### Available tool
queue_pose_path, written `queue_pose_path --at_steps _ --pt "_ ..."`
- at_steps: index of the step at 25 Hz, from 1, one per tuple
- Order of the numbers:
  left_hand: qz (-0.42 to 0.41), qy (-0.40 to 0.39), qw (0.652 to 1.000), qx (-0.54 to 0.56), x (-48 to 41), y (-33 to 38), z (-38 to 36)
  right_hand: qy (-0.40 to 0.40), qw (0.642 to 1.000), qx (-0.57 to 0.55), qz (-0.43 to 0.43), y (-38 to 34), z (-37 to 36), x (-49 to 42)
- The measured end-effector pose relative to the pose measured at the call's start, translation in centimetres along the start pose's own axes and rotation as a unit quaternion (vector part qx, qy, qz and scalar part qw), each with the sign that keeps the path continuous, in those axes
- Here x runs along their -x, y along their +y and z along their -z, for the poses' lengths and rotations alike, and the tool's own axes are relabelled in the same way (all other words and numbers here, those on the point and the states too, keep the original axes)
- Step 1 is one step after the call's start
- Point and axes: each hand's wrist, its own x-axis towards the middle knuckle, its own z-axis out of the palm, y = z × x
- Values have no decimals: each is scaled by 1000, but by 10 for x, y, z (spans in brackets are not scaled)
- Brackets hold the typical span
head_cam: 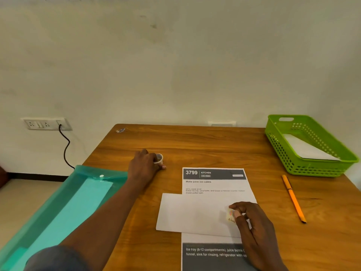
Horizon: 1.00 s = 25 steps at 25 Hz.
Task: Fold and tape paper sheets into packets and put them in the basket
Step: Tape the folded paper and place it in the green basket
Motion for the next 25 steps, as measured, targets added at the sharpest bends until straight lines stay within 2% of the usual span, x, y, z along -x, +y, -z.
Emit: queue_pose_path --at_steps 5,10,19,25 --pt "-6 60 998 -29 8 8 4 0 1000 19 10 -2 -1 0" --pt "-14 98 992 76 40 31 12 -8 999 39 22 -1 -1 1" --pt "-43 69 987 140 103 62 -4 -19 997 68 36 1 -1 0" --pt "-104 36 978 179 152 129 -26 0 995 86 53 1 -2 -2"
